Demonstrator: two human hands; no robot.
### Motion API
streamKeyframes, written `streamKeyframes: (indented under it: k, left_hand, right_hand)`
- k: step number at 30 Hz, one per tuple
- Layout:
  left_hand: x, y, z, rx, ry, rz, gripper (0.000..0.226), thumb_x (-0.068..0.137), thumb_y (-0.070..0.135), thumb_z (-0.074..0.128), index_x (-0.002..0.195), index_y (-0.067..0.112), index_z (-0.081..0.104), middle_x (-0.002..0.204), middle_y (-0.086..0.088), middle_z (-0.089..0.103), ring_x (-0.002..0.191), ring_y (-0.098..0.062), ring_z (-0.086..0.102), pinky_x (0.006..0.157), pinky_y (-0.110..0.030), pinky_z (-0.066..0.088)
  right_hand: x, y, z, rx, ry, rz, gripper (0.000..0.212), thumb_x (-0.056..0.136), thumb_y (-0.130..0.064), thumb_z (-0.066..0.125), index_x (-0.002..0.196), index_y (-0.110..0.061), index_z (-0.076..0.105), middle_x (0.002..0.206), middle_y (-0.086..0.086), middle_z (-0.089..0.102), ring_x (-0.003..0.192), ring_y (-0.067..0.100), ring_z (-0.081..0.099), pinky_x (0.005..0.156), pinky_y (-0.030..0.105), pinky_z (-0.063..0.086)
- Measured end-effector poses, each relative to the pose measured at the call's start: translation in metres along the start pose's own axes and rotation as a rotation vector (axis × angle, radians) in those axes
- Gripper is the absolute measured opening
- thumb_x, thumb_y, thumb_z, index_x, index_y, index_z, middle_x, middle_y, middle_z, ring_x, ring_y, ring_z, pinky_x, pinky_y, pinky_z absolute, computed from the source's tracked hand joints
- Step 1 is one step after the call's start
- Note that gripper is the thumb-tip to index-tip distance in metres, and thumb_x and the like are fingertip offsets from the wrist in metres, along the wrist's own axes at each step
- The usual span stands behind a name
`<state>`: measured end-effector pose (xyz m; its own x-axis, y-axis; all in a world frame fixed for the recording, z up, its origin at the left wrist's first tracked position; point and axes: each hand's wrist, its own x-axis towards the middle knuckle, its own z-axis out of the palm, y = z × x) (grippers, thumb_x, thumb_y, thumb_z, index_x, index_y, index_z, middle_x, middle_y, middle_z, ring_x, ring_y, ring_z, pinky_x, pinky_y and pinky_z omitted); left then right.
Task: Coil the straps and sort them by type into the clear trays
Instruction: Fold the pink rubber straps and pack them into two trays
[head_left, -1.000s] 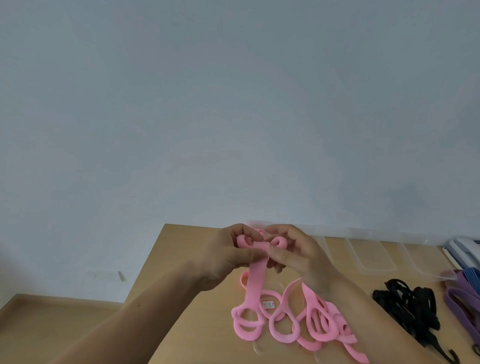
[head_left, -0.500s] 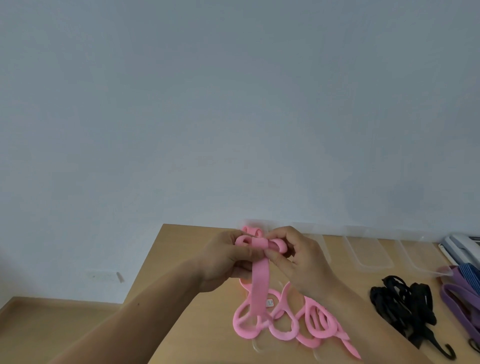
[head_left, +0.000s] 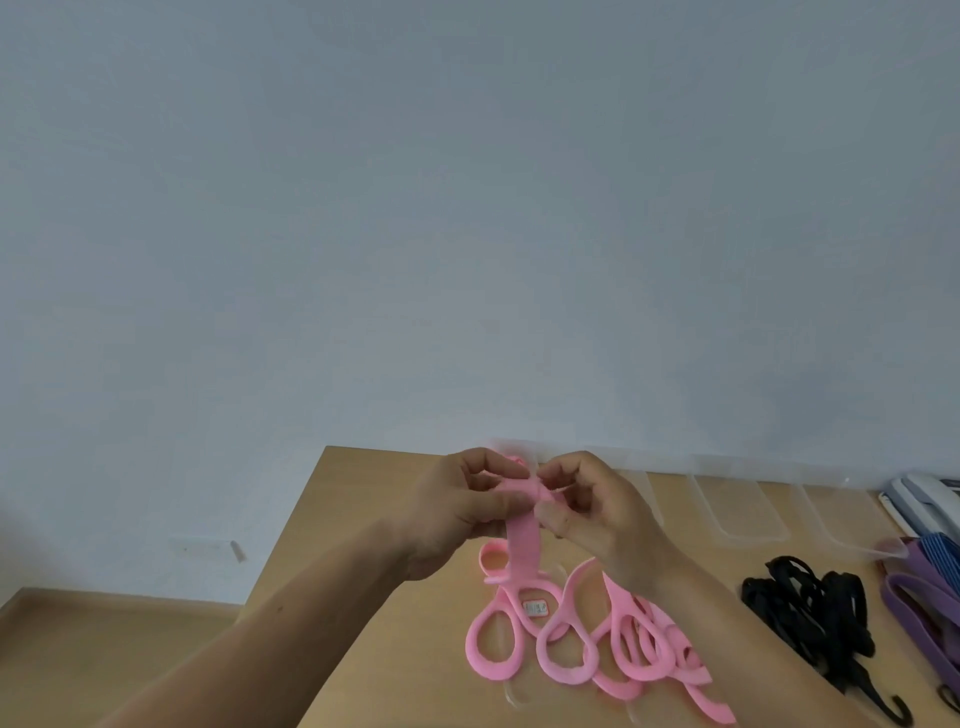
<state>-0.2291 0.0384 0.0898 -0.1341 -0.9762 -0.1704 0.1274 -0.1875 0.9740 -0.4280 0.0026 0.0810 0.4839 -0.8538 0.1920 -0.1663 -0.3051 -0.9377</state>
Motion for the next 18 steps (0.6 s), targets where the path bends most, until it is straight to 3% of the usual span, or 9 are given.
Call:
streamKeyframes:
  k: [2, 5, 10, 12, 15, 18]
  left_hand:
    - [0.001, 0.000, -0.001, 0.070, 0.027, 0.045, 0.026, 0.083, -0.003, 0.075, 0.105, 0.003, 0.064, 0.097, -0.015, 0.069, 0.083, -0.026, 0.069, 0.077, -0.035, 0.058]
    - [0.001, 0.000, 0.000, 0.179, 0.051, 0.091, 0.026, 0.082, -0.003, 0.075, 0.105, 0.006, 0.066, 0.099, -0.012, 0.066, 0.083, -0.021, 0.064, 0.074, -0.027, 0.054]
    - [0.000, -0.003, -0.003, 0.198, 0.052, 0.083, 0.025, 0.084, -0.002, 0.074, 0.104, 0.009, 0.066, 0.103, -0.024, 0.072, 0.092, -0.041, 0.069, 0.088, -0.046, 0.057]
    - [-0.001, -0.003, -0.003, 0.184, 0.057, 0.084, 0.029, 0.083, -0.002, 0.075, 0.107, 0.011, 0.065, 0.104, -0.024, 0.071, 0.089, -0.036, 0.070, 0.088, -0.048, 0.058]
    - [-0.001, -0.003, -0.004, 0.199, 0.112, 0.086, 0.040, 0.079, 0.006, 0.081, 0.114, 0.011, 0.061, 0.111, -0.015, 0.065, 0.090, -0.025, 0.069, 0.078, -0.034, 0.059]
    - [-0.001, 0.000, -0.006, 0.153, 0.080, 0.028, 0.036, 0.084, 0.009, 0.077, 0.113, -0.002, 0.058, 0.105, -0.021, 0.071, 0.092, -0.032, 0.072, 0.084, -0.049, 0.059]
  right_hand:
    - [0.003, 0.002, 0.001, 0.014, -0.001, 0.051, 0.015, 0.086, -0.030, 0.071, 0.099, -0.025, 0.066, 0.084, 0.002, 0.070, 0.077, 0.026, 0.066, 0.069, 0.029, 0.054]
    - [0.007, 0.004, 0.005, -0.072, 0.021, 0.061, 0.007, 0.092, -0.029, 0.067, 0.098, -0.031, 0.068, 0.084, -0.003, 0.072, 0.075, 0.014, 0.068, 0.069, 0.024, 0.053]
    - [0.011, 0.004, 0.005, -0.111, -0.066, 0.100, 0.014, 0.093, -0.032, 0.065, 0.103, -0.025, 0.072, 0.077, -0.013, 0.068, 0.069, 0.002, 0.061, 0.067, 0.021, 0.053]
    - [0.012, 0.003, 0.004, -0.081, -0.051, 0.104, 0.008, 0.092, -0.027, 0.067, 0.097, -0.024, 0.072, 0.072, -0.012, 0.067, 0.066, 0.004, 0.061, 0.066, 0.022, 0.054]
    - [0.014, 0.001, 0.003, -0.090, 0.005, 0.084, 0.002, 0.091, -0.022, 0.069, 0.092, -0.022, 0.070, 0.076, -0.002, 0.071, 0.071, 0.014, 0.065, 0.070, 0.027, 0.056]
    - [0.016, 0.000, 0.003, -0.109, 0.034, 0.054, 0.005, 0.089, -0.022, 0.070, 0.094, -0.024, 0.069, 0.084, -0.006, 0.073, 0.081, 0.012, 0.068, 0.074, 0.022, 0.055]
